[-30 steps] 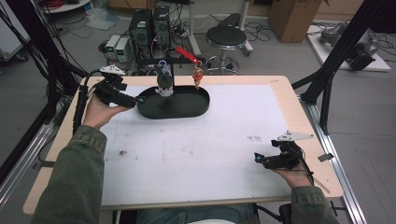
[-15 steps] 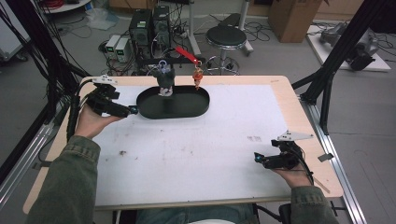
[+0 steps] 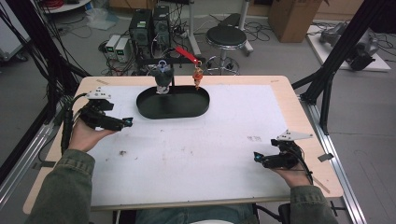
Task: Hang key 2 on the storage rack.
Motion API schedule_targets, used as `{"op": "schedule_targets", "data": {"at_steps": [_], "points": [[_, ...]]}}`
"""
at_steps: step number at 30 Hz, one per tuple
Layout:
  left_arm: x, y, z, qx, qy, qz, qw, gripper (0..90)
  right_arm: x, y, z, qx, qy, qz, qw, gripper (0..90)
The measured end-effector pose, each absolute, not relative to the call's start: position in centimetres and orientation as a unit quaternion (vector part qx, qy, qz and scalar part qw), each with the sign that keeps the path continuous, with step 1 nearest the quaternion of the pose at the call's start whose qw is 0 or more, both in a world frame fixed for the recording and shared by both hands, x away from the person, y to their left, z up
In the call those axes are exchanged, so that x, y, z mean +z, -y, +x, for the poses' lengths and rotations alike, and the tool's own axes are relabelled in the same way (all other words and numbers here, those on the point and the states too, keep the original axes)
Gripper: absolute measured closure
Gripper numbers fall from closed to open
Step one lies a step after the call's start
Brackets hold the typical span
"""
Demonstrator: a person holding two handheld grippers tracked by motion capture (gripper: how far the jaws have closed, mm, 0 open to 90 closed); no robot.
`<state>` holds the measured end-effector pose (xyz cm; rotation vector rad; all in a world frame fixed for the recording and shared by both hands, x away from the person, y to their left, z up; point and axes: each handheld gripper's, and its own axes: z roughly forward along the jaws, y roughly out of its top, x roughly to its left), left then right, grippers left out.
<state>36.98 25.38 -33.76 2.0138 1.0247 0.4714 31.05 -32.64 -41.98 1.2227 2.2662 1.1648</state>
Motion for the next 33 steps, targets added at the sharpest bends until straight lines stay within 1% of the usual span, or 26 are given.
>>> {"op": "schedule_targets", "data": {"at_steps": [11,14,20,25,30,33], "points": [[-36.3,-27.1,35.0,0.186,-0.415,0.791,0.409,1.7,-42.0,32.6,31.1,0.408,-0.790,0.430,0.157,2.8],[-36.7,-27.2,34.3,0.187,-0.412,0.791,0.412,1.7,-41.9,32.7,31.2,0.408,-0.789,0.430,0.164,2.8],[-37.2,-27.6,33.0,0.191,-0.410,0.789,0.416,1.7,-41.9,32.5,31.4,0.410,-0.789,0.428,0.164,2.7],[-38.1,-28.2,32.3,0.180,-0.420,0.786,0.417,1.7,-41.9,32.4,31.5,0.412,-0.786,0.430,0.164,2.8],[-38.5,-28.4,31.7,0.179,-0.423,0.784,0.418,1.7,-41.9,32.4,31.5,0.412,-0.786,0.429,0.167,2.7],[-38.7,-28.6,31.3,0.169,-0.424,0.786,0.417,1.7,-41.9,32.3,31.5,0.412,-0.787,0.428,0.167,2.8]]}}
